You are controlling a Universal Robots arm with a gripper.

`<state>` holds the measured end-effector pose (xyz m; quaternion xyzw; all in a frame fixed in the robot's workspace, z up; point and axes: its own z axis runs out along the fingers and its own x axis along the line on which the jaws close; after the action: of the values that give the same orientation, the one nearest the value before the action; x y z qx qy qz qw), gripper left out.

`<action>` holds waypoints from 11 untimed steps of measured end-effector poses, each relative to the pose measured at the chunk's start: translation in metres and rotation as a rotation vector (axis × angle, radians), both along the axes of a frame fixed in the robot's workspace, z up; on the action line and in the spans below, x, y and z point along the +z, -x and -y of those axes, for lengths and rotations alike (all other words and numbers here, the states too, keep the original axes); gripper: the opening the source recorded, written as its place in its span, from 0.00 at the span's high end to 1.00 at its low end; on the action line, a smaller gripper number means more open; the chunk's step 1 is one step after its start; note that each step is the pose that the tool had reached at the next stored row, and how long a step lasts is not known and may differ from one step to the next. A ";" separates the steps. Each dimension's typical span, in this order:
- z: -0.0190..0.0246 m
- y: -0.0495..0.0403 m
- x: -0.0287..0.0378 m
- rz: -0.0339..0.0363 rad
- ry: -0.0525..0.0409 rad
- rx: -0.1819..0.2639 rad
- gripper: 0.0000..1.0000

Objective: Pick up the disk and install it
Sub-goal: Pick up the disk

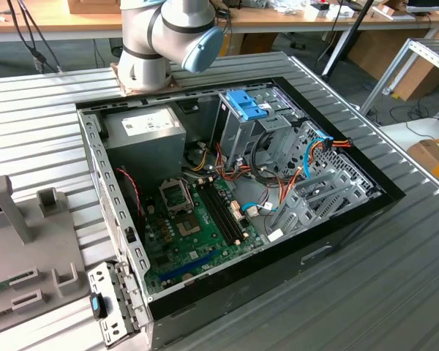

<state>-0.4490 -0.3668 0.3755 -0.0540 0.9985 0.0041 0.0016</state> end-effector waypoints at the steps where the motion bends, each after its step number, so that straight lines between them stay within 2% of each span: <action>1: 0.0000 0.0000 0.0000 -0.0001 0.0016 0.048 0.89; 3: 0.0000 0.0000 0.0000 -0.0001 0.0041 0.090 0.89; 6: 0.0000 0.0000 -0.0003 0.0000 0.0084 0.201 0.89; 11: 0.0000 0.0000 -0.0005 0.0003 0.0110 0.328 0.89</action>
<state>-0.4490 -0.3668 0.3751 -0.2161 0.9764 -0.0011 0.0007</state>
